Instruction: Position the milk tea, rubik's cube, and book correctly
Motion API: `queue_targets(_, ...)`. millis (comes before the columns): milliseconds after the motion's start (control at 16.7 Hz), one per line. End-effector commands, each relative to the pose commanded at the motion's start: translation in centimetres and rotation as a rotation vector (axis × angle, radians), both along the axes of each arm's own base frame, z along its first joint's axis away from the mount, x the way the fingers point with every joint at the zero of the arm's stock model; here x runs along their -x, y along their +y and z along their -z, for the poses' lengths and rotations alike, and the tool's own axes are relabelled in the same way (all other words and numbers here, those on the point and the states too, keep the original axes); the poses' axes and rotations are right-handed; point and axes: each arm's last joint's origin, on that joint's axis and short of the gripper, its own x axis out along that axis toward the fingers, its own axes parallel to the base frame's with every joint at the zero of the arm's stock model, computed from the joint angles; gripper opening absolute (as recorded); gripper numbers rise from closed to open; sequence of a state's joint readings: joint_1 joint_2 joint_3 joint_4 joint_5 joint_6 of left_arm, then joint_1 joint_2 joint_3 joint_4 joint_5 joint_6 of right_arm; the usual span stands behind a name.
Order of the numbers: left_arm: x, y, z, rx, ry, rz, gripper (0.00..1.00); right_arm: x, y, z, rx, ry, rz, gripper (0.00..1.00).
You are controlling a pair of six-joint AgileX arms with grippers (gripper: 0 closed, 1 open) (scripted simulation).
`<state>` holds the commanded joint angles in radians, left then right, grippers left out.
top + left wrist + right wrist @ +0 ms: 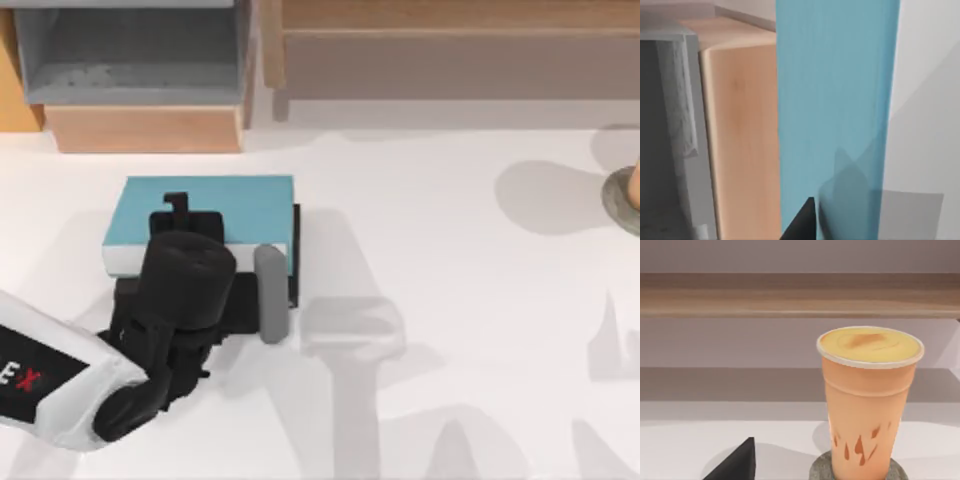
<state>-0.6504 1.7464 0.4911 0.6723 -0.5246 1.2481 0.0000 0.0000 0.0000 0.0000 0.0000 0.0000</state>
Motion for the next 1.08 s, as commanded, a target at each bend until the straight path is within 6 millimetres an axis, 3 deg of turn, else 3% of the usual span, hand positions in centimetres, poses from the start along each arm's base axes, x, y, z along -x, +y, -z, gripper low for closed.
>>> queue_targets(480, -0.1, 0.02, 0.76, -0.008, 0.022, 0.007, 0.0, 0.0, 0.0, 0.0, 0.0, 0.0, 0.0, 1.0)
queue_targets(1080, -0.1, 0.02, 0.76, -0.008, 0.022, 0.007, 0.75, 0.0, 0.0, 0.0, 0.0, 0.0, 0.0, 1.0)
